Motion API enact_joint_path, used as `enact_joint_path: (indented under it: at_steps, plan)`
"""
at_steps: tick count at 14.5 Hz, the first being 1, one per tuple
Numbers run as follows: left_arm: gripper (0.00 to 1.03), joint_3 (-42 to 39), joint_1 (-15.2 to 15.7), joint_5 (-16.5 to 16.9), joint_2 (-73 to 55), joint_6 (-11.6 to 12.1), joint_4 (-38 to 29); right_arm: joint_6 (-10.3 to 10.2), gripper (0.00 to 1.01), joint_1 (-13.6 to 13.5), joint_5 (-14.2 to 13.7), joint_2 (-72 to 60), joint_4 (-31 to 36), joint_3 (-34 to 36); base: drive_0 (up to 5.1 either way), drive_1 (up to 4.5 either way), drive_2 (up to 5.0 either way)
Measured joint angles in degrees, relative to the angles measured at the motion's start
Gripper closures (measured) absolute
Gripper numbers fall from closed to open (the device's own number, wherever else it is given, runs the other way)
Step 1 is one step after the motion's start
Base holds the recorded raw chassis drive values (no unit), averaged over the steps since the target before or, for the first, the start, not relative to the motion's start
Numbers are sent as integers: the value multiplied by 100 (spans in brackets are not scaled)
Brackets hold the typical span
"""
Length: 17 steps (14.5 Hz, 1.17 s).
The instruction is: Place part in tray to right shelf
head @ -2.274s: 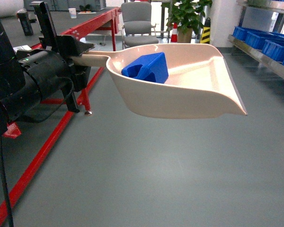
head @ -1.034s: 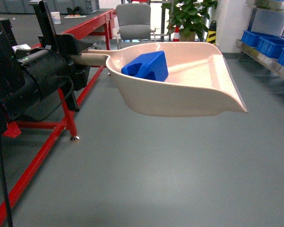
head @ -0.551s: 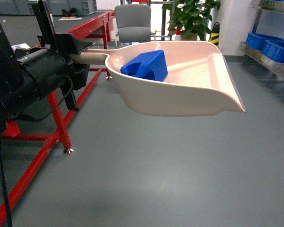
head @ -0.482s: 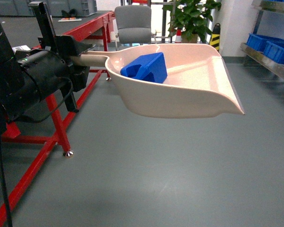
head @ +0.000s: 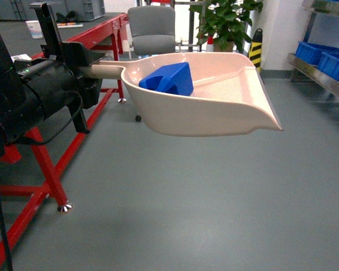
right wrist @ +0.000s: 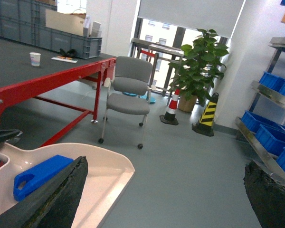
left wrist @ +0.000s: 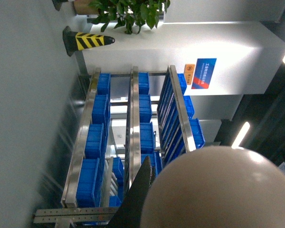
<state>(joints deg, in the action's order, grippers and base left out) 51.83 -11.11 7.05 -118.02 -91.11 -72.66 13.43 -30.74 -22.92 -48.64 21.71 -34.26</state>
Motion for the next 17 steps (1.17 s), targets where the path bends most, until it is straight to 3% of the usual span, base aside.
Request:
enact_joint_path:
  at_steps: [17]
  plan:
    - [91, -9, -63, 46, 0, -7, -66, 0, 3, 0, -2, 77, 26, 0, -165, -165, -165]
